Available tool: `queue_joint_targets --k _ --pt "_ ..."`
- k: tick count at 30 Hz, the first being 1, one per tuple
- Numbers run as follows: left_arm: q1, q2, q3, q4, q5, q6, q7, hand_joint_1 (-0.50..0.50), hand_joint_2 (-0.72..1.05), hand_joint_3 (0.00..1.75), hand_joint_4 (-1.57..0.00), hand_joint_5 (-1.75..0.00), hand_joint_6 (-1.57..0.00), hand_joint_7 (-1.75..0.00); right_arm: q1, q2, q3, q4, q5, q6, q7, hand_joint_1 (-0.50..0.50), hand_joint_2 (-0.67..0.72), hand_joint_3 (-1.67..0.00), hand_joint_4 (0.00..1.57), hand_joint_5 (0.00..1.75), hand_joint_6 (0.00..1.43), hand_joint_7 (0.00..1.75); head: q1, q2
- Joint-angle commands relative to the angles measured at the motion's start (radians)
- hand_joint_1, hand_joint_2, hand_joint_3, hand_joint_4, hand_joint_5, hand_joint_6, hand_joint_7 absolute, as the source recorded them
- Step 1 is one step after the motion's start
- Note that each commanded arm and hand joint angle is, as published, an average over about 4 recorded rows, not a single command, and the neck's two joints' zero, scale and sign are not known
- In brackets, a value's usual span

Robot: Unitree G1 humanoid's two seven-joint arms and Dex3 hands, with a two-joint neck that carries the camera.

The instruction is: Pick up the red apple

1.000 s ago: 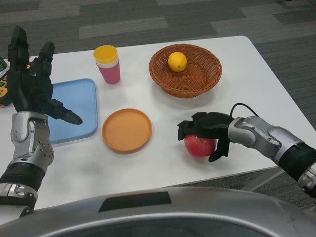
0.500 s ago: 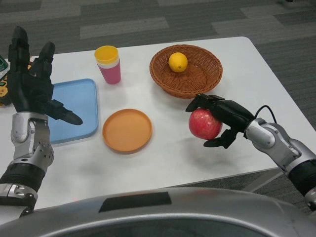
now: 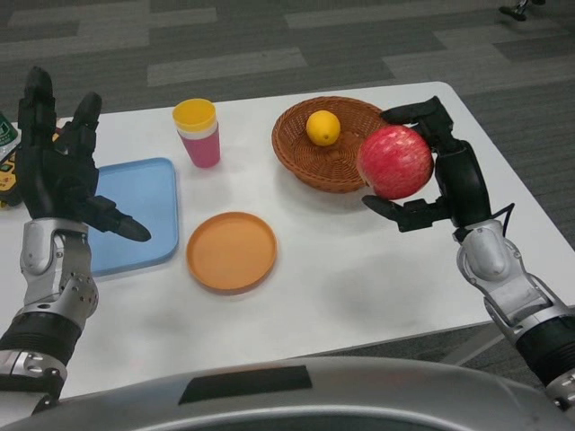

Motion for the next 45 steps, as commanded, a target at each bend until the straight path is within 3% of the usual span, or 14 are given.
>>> queue_joint_targets --k 1,7,12,26,32,39,45 --pt "-0.007 -0.007 0.007 0.003 0.0 0.0 0.003 -0.5 -0.55 0.0 0.0 -0.56 0.0 -0.14 -0.099 0.015 -0.023 -0.011 -0.004 -0.013 -0.016 -0.46 -0.6 -1.11 1.08 1.65 1.02 1.57 0.006 0.043" --pt "-0.01 -0.012 0.006 -0.001 0.0 -0.001 0.003 -0.5 -0.55 0.0 0.0 -0.56 0.0 -0.14 -0.228 0.123 -0.014 0.107 -0.036 -0.02 0.012 -0.46 -0.6 -1.11 1.11 1.65 1.03 1.59 0.015 0.108" --pt "-0.01 -0.018 0.006 -0.009 0.002 -0.001 0.003 -0.5 -0.55 0.0 0.0 -0.51 0.0 -0.14 -0.277 0.166 -0.012 0.175 -0.043 -0.036 0.014 -0.46 -0.6 -1.11 1.2 1.65 1.11 1.61 0.016 0.161" --pt "-0.011 -0.028 -0.003 -0.014 0.009 -0.003 0.003 -0.5 -0.55 0.0 0.0 -0.51 0.0 -0.14 -0.316 0.182 0.026 0.256 -0.023 -0.057 0.007 -0.46 -0.6 -1.15 1.32 1.65 1.17 1.61 0.016 0.252" --pt "-0.011 -0.029 -0.006 -0.018 0.009 -0.006 0.003 -0.5 -0.55 0.0 0.0 -0.51 0.0 -0.14 -0.316 0.178 0.034 0.26 -0.011 -0.065 0.002 -0.46 -0.6 -1.19 1.34 1.65 1.2 1.55 0.015 0.256" --pt "-0.006 -0.031 -0.007 -0.031 0.009 -0.006 0.003 -0.5 -0.55 0.0 0.0 -0.51 0.0 -0.14 -0.314 0.175 0.042 0.26 0.0 -0.075 -0.008 -0.46 -0.6 -1.19 1.35 1.65 1.2 1.61 0.018 0.266" --pt "-0.003 -0.031 -0.007 -0.031 0.008 -0.006 0.003 -0.5 -0.55 0.0 0.0 -0.51 0.0 -0.14 -0.314 0.175 0.044 0.26 0.003 -0.078 -0.016 -0.46 -0.6 -1.21 1.36 1.65 1.2 1.59 0.02 0.246"
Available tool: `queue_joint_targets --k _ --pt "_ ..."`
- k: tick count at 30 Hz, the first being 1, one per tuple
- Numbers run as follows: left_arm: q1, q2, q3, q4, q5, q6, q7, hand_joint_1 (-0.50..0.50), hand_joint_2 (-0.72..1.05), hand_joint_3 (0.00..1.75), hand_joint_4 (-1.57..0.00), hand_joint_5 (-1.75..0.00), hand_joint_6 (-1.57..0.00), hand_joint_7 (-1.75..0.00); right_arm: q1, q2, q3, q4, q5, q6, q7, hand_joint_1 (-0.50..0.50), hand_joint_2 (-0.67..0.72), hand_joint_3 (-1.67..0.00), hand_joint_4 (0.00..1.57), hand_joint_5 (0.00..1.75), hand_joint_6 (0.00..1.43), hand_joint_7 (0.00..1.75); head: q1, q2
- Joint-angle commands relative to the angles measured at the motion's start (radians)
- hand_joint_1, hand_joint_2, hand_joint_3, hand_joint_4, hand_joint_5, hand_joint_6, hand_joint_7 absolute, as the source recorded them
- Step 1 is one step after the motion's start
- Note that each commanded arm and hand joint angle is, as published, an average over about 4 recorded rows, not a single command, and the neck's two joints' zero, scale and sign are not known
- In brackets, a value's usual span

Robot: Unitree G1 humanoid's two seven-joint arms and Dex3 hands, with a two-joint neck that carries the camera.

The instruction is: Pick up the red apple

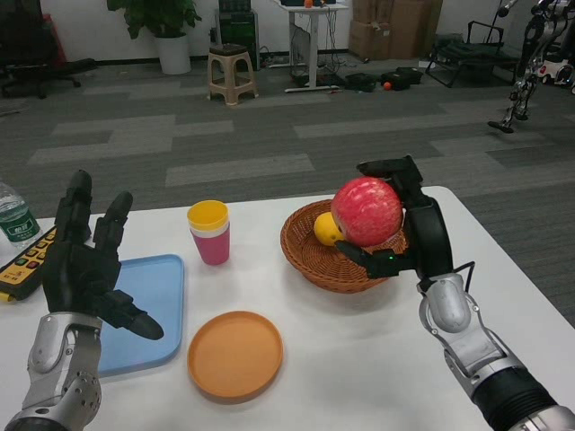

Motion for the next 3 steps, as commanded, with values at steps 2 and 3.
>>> queue_joint_targets --k 2,3 --pt "0.002 -0.002 0.0 -0.012 -0.001 -0.006 0.003 -0.5 -0.55 0.0 0.0 -0.51 0.0 -0.14 -0.018 -0.002 0.001 0.007 0.01 -0.015 -0.009 -0.46 -0.6 -1.25 1.37 1.65 1.2 1.59 -0.002 -0.001" --pt "0.002 -0.002 0.0 -0.012 -0.001 -0.006 0.003 -0.5 -0.55 0.0 0.0 -0.51 0.0 -0.14 -0.018 -0.002 0.001 0.007 0.01 -0.015 -0.009 -0.46 -0.6 -1.27 1.37 1.65 1.2 1.58 -0.003 0.0"
